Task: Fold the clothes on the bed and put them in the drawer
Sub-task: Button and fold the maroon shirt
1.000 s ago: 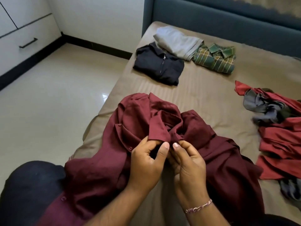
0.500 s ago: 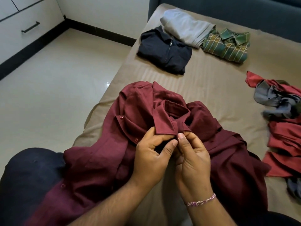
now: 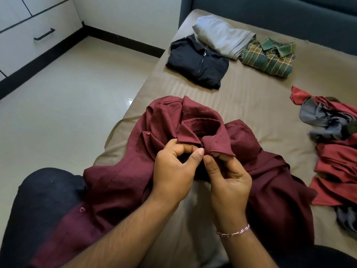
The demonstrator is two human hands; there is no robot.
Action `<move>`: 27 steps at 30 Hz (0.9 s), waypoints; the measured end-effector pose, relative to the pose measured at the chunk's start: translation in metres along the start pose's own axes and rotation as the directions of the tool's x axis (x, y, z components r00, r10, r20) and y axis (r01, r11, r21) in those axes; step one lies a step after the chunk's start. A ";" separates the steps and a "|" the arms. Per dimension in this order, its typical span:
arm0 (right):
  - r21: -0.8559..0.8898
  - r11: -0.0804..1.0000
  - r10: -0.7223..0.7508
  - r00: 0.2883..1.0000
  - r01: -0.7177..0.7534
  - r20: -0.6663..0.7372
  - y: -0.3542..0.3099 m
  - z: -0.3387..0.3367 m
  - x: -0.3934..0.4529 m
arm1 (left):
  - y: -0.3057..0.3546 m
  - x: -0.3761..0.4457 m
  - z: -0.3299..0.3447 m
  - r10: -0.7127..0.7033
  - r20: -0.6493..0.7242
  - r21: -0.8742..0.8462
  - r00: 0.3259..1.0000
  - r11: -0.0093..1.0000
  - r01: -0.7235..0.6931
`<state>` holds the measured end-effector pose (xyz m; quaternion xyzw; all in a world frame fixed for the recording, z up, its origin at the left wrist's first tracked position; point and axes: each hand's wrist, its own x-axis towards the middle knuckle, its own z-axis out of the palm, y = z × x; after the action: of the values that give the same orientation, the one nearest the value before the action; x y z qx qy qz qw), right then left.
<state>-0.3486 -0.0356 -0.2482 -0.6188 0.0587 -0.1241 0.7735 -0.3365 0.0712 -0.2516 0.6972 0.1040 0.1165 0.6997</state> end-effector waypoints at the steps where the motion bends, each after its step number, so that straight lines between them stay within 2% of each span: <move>1: -0.004 1.000 -0.006 1.000 0.006 0.000 0.001 -0.001 0.000 | 0.001 -0.001 -0.001 -0.001 0.005 -0.007 1.000 1.000 0.001; 8: -0.004 1.000 -0.003 1.000 0.003 0.009 0.004 -0.006 0.002 | -0.003 -0.005 0.001 -0.052 0.029 -0.015 0.998 0.999 0.052; 12: -0.158 0.982 -0.084 0.992 0.098 0.095 0.014 -0.015 0.004 | -0.004 -0.008 0.001 -0.144 0.025 -0.156 0.989 0.977 0.146; 16: -0.180 0.981 -0.056 0.994 0.073 0.098 0.012 -0.016 0.004 | 0.001 -0.006 -0.003 -0.185 0.055 -0.224 0.981 0.956 0.192; 21: -0.132 0.989 -0.061 0.996 0.070 0.070 0.018 -0.016 0.002 | 0.000 -0.004 -0.005 -0.141 0.068 -0.156 0.988 0.976 0.151; 24: -0.163 0.984 -0.064 0.997 0.072 0.053 0.023 -0.018 0.002 | -0.002 -0.002 -0.006 -0.115 0.068 -0.093 0.991 0.988 0.121; 27: -0.243 0.962 -0.104 0.989 0.126 0.103 0.023 -0.020 0.004 | -0.004 -0.003 -0.007 -0.085 0.061 -0.020 0.995 0.996 0.086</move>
<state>-0.3468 -0.0506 -0.2750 -0.7182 0.0031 -0.1329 0.6831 -0.3412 0.0772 -0.2552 0.6873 0.1114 0.0668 0.7146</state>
